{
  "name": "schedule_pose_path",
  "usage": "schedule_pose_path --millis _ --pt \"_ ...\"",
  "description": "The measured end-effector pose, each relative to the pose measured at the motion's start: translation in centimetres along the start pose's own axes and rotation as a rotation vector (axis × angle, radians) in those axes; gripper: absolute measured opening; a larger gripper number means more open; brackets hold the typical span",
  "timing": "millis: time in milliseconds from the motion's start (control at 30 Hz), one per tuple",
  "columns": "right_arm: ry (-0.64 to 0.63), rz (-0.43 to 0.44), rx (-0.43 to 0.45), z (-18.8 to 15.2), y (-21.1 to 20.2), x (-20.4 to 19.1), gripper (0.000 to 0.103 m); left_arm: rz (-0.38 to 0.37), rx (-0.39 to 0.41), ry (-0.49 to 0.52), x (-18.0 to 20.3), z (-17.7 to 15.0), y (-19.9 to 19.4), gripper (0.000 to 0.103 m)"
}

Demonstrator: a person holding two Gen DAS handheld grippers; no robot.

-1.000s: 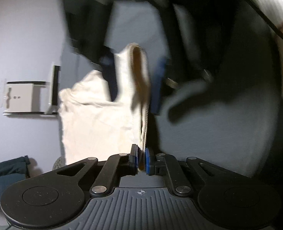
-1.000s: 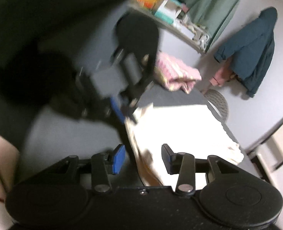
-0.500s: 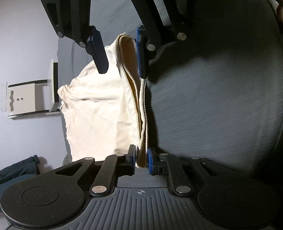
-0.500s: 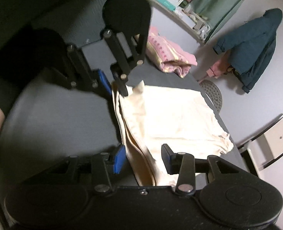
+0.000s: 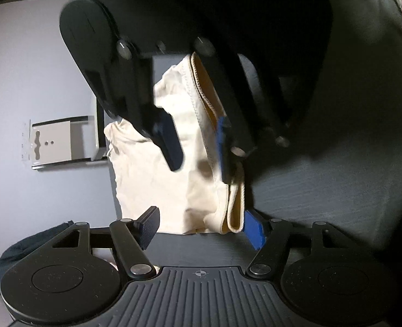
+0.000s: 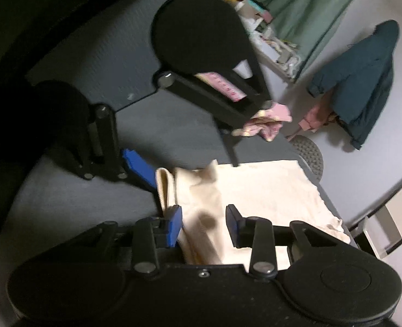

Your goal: Fold clothes

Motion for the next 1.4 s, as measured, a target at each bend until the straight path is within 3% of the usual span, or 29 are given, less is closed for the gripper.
schedule_pose_path --millis 233,367,467,833,1200,1400 --pt "-0.111 -0.061 -0.005 0.6 0.6 -1.6 0.034 -0.009 -0.004 -0.038 0.0 -0.2 -0.5 0.067" --pt "-0.114 -0.027 -0.001 0.7 0.9 -2.2 0.009 -0.012 -0.001 -0.044 -0.1 -0.4 -0.5 0.067" --pt "-0.068 -0.011 0.010 0.6 0.6 -1.8 0.005 -0.012 0.003 -0.044 -0.1 -0.6 -0.7 0.067" --pt "0.142 0.068 0.076 -0.2 -2.0 0.7 0.004 -0.005 0.041 -0.026 0.7 -0.8 -1.4 0.067" --pt "0.124 0.111 0.053 -0.4 -1.4 0.3 0.005 -0.041 0.064 -0.027 0.8 -1.0 -1.8 0.066" --pt "0.130 0.128 0.048 -0.6 -1.4 0.3 0.005 -0.091 0.053 -0.044 0.7 -1.1 -1.8 0.052"
Point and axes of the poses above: each gripper's, at about its wrist camera, not at the fingertips, and y roughly the way its jaws point, x to its right, z to its top, the point moved 4 cm from there along y, roughly the way its jaws point, and after that the axes turned 13 degrees about -y, right-handed, at the moved point
